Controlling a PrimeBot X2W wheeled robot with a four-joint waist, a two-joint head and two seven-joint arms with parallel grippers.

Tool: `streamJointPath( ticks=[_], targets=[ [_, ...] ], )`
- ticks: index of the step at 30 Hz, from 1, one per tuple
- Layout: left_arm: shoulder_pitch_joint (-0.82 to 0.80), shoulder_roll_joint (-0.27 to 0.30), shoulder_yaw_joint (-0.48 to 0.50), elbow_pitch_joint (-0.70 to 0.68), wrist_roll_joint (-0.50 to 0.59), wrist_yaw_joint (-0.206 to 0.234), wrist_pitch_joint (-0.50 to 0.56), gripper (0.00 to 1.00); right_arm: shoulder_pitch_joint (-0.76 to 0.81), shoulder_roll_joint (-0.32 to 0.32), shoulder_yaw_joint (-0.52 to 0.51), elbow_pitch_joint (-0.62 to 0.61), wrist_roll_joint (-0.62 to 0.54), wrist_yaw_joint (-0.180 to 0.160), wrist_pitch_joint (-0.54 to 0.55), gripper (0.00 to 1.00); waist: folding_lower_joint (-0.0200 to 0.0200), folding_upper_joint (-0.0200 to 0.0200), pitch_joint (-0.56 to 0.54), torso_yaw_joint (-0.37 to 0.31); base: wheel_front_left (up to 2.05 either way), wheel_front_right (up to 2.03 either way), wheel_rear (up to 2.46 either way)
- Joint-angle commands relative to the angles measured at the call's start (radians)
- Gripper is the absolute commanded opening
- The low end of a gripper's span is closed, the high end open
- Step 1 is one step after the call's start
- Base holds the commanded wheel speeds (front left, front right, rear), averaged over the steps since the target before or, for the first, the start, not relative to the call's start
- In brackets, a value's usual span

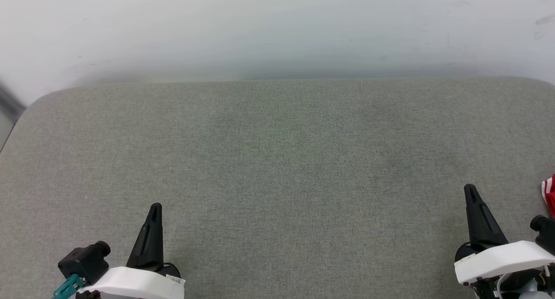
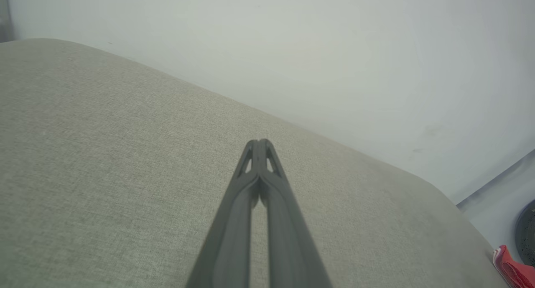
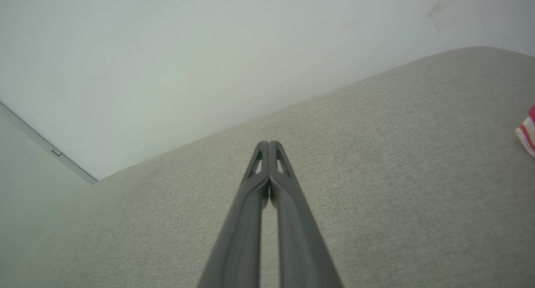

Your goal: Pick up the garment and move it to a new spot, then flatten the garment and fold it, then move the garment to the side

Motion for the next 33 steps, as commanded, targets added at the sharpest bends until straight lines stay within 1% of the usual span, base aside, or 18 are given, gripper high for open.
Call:
streamJointPath(
  ticks=[1, 13, 33],
  targets=[
    [-0.026, 0.007, 0.002, -0.005, -0.045, 0.0, 0.007, 0.0, -0.027, 0.003, -0.004, -0.008, 0.045, 0.0, 0.007, 0.0, -0.0001, 0.0, -0.001, 0.0, 0.0, 0.0, 0.0],
    [-0.051, 0.011, 0.008, 0.027, -0.249, -0.001, 0.052, 0.0, -0.04, 0.009, -0.011, 0.02, 0.243, 0.0, 0.043, 0.0, -0.0001, 0.0, -0.008, -0.003, 0.0, 0.0, 0.0],
    [-0.077, 0.011, 0.022, 0.064, -0.507, -0.001, 0.115, 0.0, -0.056, 0.017, -0.021, 0.056, 0.497, 0.0, 0.089, 0.0, -0.0001, 0.0, -0.018, -0.007, 0.0, 0.0, 0.0]
  ],
)
